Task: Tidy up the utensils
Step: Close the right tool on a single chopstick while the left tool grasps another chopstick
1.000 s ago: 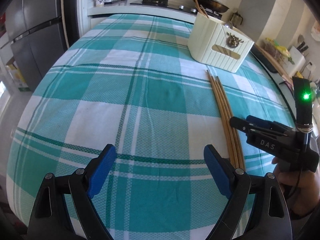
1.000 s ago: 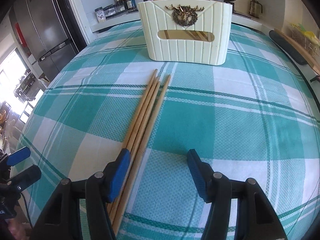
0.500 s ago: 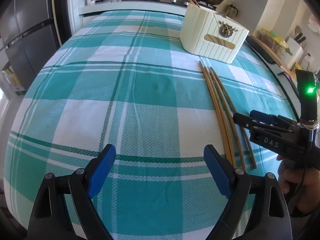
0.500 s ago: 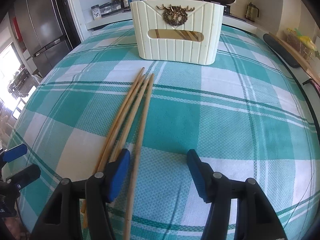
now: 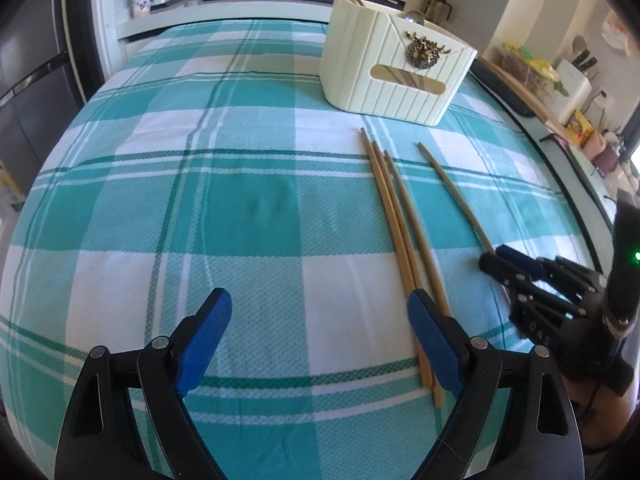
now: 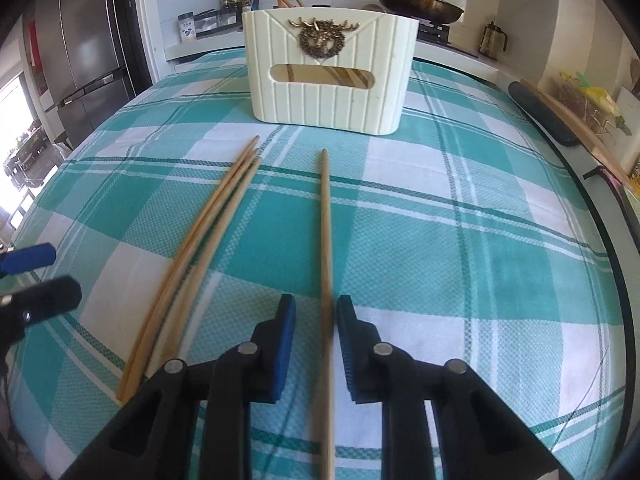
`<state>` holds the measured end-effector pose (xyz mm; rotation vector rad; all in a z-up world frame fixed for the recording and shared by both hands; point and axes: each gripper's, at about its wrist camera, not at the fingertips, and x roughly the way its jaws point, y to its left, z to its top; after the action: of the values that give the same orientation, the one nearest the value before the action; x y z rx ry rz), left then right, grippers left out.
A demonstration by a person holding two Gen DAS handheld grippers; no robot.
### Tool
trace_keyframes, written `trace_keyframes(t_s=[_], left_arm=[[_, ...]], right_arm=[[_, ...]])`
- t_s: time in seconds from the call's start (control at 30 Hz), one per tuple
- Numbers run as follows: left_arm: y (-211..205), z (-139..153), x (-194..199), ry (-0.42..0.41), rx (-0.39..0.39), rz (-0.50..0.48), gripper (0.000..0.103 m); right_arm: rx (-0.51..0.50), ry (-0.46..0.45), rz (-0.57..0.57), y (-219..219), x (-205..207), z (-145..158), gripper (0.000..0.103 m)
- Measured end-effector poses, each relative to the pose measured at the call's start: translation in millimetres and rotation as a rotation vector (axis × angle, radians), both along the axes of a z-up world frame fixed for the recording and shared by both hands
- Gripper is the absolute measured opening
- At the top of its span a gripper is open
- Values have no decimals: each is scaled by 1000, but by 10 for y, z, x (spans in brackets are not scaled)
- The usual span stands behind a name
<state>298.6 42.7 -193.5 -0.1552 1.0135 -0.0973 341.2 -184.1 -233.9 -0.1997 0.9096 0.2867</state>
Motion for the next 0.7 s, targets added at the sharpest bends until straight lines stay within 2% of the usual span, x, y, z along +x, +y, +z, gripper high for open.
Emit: trace_keyframes(t_s=[0.27,0.53,0.7], left_arm=[[-229,-87,239,1,41,-26,90],[-342,-172,282,17,129,-26,90],[-335,-185,309,15,130,-21,90]], right_arm=[[34,-4,-61,-356,-173,-7,20],[50,-6,-61,-383,-208,-8,21],[55,-12,-56,-392,-217,-9,21]])
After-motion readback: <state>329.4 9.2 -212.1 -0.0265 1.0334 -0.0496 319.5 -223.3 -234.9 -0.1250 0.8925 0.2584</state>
